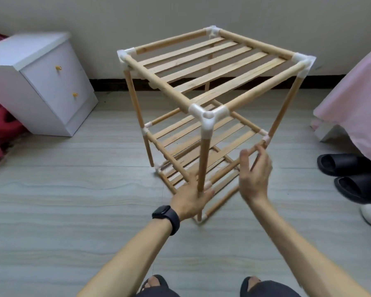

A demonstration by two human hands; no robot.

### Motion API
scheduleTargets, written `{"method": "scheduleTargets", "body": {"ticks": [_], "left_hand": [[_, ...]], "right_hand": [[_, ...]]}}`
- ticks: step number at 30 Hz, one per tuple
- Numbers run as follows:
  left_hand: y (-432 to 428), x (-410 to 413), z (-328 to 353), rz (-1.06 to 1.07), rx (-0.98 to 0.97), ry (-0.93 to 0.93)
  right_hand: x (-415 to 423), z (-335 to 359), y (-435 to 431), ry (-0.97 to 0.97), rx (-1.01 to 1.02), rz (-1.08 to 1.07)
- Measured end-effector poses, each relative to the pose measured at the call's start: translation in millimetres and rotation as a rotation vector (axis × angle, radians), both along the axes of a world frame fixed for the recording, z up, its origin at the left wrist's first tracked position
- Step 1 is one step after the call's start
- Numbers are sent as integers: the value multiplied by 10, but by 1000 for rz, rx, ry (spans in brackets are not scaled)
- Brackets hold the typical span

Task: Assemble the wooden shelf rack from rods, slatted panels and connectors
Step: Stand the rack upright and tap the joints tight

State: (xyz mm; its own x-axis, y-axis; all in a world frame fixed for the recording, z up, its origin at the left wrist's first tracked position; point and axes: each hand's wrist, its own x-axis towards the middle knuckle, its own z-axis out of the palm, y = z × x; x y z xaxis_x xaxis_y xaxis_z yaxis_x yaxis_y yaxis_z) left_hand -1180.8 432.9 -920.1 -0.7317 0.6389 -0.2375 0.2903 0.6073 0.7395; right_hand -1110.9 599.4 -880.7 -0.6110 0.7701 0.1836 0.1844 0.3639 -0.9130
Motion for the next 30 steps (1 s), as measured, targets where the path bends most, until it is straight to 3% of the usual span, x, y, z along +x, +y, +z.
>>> {"method": "scheduleTargets", "body": {"ticks": [3, 7, 11, 16, 19, 21, 25, 27, 30], "left_hand": [[141, 69, 49, -263, -207, 189], [-33, 197, 52, -217, -66, 252], [-415, 10, -124, -21, -52, 250], [-731, -238, -486, 417, -132, 13], [-840, -270, -738, 397, -213, -130], [-849, -244, -885, 265, -235, -163], [-759, -129, -1096, 132, -189, -151], [-714, -117, -1138, 122, -173, -135], [-710, -195, -1198, 98, -147, -112]], "right_hand": [[218, 106, -362, 82, 324, 318], [277, 132, -240, -33, 457, 246], [419, -59, 224, -100, 239, 46], [388, -278, 708, -373, 106, -182], [453, -525, 539, -410, 39, -269], [477, -708, 261, -434, -9, -189], [309, -908, -416, -544, -124, 309], [125, -829, -645, -443, -265, 460], [-137, -770, -737, -325, -457, 495]]}}
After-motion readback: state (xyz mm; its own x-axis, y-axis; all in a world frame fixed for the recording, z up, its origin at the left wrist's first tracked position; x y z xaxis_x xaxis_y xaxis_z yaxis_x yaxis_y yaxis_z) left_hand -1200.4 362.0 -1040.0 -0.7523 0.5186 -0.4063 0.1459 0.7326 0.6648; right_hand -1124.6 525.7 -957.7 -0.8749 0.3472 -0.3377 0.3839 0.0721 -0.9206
